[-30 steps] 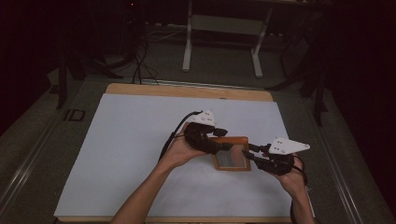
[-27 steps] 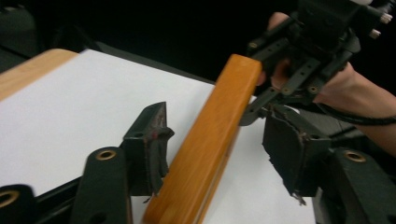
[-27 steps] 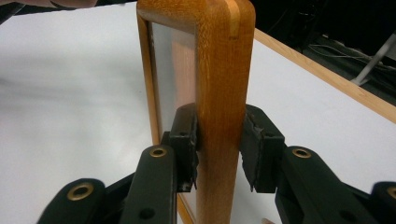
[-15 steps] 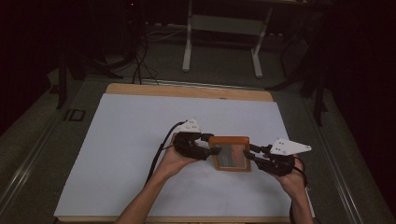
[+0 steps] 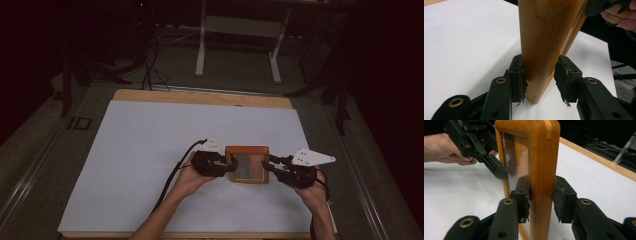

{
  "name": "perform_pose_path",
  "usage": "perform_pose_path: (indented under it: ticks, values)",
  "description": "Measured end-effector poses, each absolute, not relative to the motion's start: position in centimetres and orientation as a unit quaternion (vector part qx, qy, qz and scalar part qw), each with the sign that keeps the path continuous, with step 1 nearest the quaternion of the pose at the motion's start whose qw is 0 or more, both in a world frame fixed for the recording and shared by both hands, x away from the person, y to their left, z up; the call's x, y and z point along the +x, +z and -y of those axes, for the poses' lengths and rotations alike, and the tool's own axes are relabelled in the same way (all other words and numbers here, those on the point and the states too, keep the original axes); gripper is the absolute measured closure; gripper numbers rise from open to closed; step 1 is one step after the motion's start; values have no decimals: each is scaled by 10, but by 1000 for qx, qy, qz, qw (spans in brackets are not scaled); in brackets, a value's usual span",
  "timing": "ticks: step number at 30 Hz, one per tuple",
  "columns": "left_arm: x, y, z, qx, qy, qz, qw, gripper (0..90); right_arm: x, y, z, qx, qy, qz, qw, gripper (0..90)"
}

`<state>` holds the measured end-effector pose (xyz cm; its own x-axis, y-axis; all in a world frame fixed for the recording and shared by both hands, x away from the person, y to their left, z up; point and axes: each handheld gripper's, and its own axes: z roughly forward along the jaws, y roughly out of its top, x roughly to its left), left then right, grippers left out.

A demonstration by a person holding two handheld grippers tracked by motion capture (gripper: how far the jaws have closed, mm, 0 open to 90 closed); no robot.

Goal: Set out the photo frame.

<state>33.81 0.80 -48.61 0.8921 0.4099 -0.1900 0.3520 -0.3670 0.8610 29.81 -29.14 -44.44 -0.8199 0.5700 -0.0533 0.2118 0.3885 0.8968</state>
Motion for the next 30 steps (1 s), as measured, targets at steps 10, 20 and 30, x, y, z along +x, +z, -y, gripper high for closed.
perform_pose_path:
  ticks: [10,20,30]
  values:
    - [334,-479,-20,824,29,-242,512,628,303,-448,286,257,517,-801,160,672]
    - [325,-478,-54,804,28,-283,522,620,309,-450,257,270,526,-796,128,669]
    - [317,-475,-85,794,26,-318,518,617,314,-449,226,270,529,-797,109,663]
